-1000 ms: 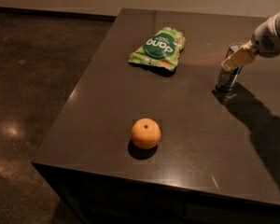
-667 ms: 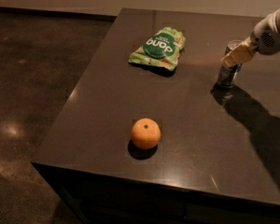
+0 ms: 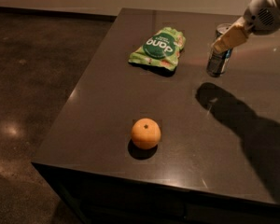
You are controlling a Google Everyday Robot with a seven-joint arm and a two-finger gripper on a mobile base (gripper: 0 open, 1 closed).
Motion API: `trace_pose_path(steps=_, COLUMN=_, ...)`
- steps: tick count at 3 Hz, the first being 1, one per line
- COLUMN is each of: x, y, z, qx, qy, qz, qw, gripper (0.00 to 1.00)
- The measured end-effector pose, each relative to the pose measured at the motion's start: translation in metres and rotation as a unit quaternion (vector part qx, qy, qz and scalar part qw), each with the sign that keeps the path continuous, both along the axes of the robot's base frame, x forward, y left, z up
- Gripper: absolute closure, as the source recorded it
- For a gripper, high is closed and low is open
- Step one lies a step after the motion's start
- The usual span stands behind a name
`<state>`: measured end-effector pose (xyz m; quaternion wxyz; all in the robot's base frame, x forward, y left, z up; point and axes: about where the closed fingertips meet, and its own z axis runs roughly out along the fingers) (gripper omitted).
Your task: Pick redbull can
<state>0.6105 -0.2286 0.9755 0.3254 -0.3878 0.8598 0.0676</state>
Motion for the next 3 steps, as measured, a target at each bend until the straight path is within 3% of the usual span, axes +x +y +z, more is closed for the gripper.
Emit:
trace_pose_path(steps=2, x=-0.002, y=0.036, z=0.028, qx=0.015, qy=0.023, qz=0.065, qw=0.9975, gripper=1.0)
trace_pose_path(steps=3, x=-0.003, y=0.036, z=0.03, qx=0.014, qy=0.024, qz=0.068, qw=0.9973, gripper=1.0)
